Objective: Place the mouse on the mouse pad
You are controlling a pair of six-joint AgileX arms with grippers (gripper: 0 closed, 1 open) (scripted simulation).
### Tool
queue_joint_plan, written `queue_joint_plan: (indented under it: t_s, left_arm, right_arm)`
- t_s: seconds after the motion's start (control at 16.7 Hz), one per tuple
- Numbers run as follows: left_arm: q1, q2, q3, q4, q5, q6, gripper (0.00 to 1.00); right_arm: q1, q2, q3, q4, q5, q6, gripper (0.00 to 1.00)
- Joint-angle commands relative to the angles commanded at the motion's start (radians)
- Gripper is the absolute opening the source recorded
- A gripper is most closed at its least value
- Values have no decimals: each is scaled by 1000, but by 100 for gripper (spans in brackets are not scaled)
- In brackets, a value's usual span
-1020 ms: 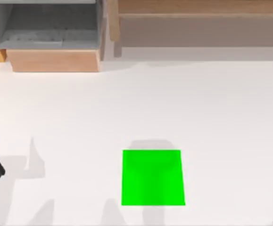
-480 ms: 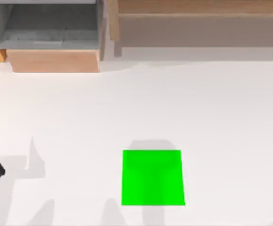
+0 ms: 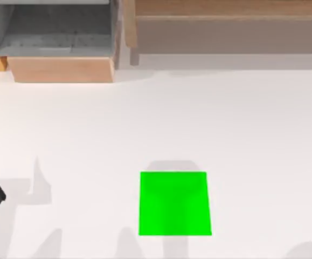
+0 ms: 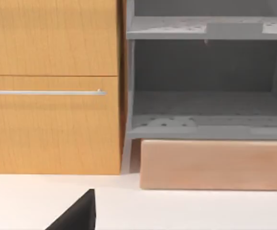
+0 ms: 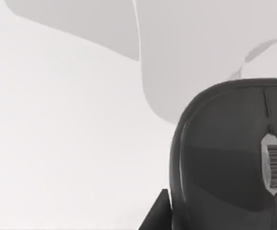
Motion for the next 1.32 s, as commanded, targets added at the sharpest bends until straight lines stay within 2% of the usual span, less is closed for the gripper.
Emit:
queue_joint_plan:
  t_s: [0.24,0.6,0.78,0.9,1.08,1.32]
  left_arm:
    - [0,0,0,0,0,0,100]
    - [0,0,0,0,0,0,100]
    - [0,0,0,0,0,0,100]
    - [0,0,0,0,0,0,100]
    - [0,0,0,0,0,0,100]
    - [0,0,0,0,0,0,100]
  right_arm:
    - [5,-62,90,-137,0,-1,0]
    - [11,-59,96,-143,-2,-9,0]
    - [78,-24,115,-143,-23,-97,0]
    - [159,15,140,-144,-45,-211,0]
    - [317,92,189,-151,-85,-457,0]
    - [569,217,272,-169,-141,-930,0]
